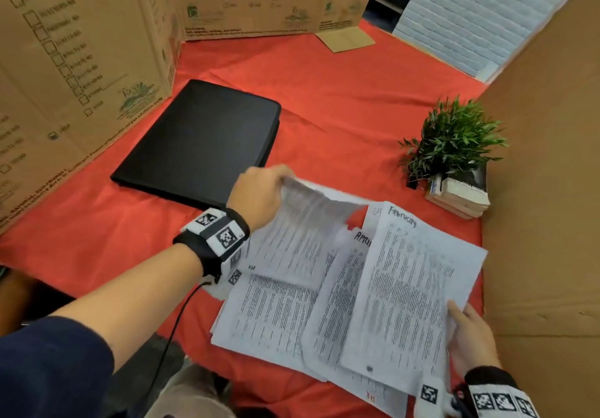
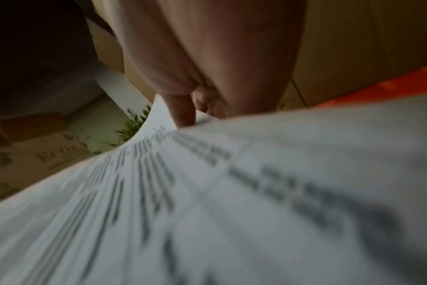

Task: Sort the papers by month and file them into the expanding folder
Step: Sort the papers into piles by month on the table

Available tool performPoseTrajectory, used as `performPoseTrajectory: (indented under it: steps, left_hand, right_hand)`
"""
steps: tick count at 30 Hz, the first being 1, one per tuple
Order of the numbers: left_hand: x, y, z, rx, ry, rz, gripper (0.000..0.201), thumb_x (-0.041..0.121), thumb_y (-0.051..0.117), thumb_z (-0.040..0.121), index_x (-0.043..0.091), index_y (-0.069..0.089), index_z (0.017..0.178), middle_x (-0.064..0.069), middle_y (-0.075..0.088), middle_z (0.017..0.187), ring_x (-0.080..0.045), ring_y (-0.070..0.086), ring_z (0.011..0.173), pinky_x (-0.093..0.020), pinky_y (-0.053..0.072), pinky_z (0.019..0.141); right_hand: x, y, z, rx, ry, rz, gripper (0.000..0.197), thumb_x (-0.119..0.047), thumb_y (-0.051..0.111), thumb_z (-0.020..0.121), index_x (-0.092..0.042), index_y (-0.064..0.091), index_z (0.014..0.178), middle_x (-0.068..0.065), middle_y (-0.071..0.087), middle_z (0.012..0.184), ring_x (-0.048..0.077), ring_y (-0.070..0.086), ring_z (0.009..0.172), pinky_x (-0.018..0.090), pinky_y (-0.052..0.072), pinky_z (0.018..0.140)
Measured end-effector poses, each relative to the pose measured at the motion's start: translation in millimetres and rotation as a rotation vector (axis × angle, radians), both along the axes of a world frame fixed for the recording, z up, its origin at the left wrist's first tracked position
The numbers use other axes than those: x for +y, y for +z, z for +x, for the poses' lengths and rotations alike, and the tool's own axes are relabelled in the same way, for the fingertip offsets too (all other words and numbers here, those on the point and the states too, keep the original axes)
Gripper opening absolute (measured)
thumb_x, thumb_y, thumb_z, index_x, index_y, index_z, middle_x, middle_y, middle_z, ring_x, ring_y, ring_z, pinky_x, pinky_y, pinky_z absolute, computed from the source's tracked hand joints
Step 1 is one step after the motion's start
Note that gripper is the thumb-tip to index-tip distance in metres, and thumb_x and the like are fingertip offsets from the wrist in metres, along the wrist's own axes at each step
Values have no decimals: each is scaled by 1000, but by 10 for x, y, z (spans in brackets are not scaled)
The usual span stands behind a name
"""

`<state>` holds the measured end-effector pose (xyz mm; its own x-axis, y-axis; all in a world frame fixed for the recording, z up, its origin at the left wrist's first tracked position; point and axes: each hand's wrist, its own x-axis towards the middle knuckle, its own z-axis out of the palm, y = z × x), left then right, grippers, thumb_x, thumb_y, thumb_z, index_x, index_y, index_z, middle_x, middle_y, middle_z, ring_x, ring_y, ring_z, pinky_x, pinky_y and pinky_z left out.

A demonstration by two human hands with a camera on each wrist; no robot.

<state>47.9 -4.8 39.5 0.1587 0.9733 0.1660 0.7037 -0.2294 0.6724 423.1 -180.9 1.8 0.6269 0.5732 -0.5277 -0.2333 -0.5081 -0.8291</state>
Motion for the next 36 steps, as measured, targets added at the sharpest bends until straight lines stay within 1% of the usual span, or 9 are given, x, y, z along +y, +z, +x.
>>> performPoseTrajectory:
  steps: [7, 10, 13, 16, 20, 27, 30, 33, 36]
  left_hand:
    - [357, 333, -33, -212, 266, -71, 18, 8, 46, 92, -1, 57, 81, -21, 62, 83, -39, 58, 81, -42, 43, 69]
    - [71, 73, 296, -176, 148, -226, 15, 7, 48, 93, 0, 56, 82, -26, 62, 88, -42, 57, 83, -39, 36, 65]
    - [-316, -388, 653, -77, -10, -376, 13, 12, 44, 98, 8, 57, 97, -17, 65, 95, -35, 61, 90, -34, 41, 70]
    - [-598, -748, 865, 6, -78, -448, 20, 17, 40, 101, 11, 55, 112, -15, 66, 96, -36, 63, 89, -41, 52, 75]
    - [-746, -872, 987, 120, -149, -422, 21, 19, 37, 103, 10, 52, 115, -14, 64, 93, -34, 60, 82, -40, 49, 68]
    - [-684, -915, 1004, 71, -296, -527, 36, 22, 51, 96, 11, 47, 62, -1, 43, 65, -26, 52, 61, -26, 36, 54]
    - [-631, -905, 921, 71, -403, -584, 22, 23, 58, 92, 7, 64, 77, -6, 53, 74, -25, 57, 66, -27, 44, 56]
    - [-557, -875, 709, 196, -130, -476, 38, 36, 58, 91, 19, 56, 125, -7, 49, 118, -27, 56, 103, -39, 49, 88]
    - [-492, -842, 383, 386, 324, -447, 65, 49, 75, 77, 12, 45, 122, -8, 48, 123, -27, 50, 113, -40, 43, 89]
  right_hand:
    - [-33, 197, -218, 353, -166, 128, 34, -28, 45, 100, -18, 60, 128, 8, 70, 114, 26, 71, 94, 46, 51, 82]
    - [-32, 261, -181, 372, -216, 152, 42, -34, 53, 91, -20, 62, 129, 7, 70, 117, 25, 70, 99, 45, 57, 80]
    - [-17, 348, -220, 349, -205, 138, 33, -30, 61, 74, -18, 78, 101, 3, 74, 99, 24, 73, 90, 37, 60, 73]
    - [-3, 370, -241, 281, -145, 62, 23, -19, 41, 100, -11, 62, 94, 6, 58, 82, 19, 57, 73, 29, 45, 64]
    - [-77, 208, -228, 181, -28, -134, 23, -13, 44, 99, 3, 61, 99, 11, 71, 68, 21, 69, 59, 35, 51, 60]
    - [-64, -134, -288, 63, 151, -304, 17, -11, 44, 102, 1, 53, 111, 16, 64, 94, 31, 62, 88, 48, 46, 94]
    - [-59, -221, -346, 62, 208, -302, 19, -12, 49, 100, 0, 60, 109, 17, 69, 100, 33, 66, 94, 44, 51, 86]
    - [-93, -305, -349, -3, 240, -254, 18, -11, 57, 96, -1, 66, 108, 16, 73, 99, 35, 68, 93, 43, 54, 81]
    - [-143, -333, -333, -50, 250, -209, 17, -5, 62, 91, 0, 68, 106, 17, 74, 95, 38, 70, 87, 40, 55, 72]
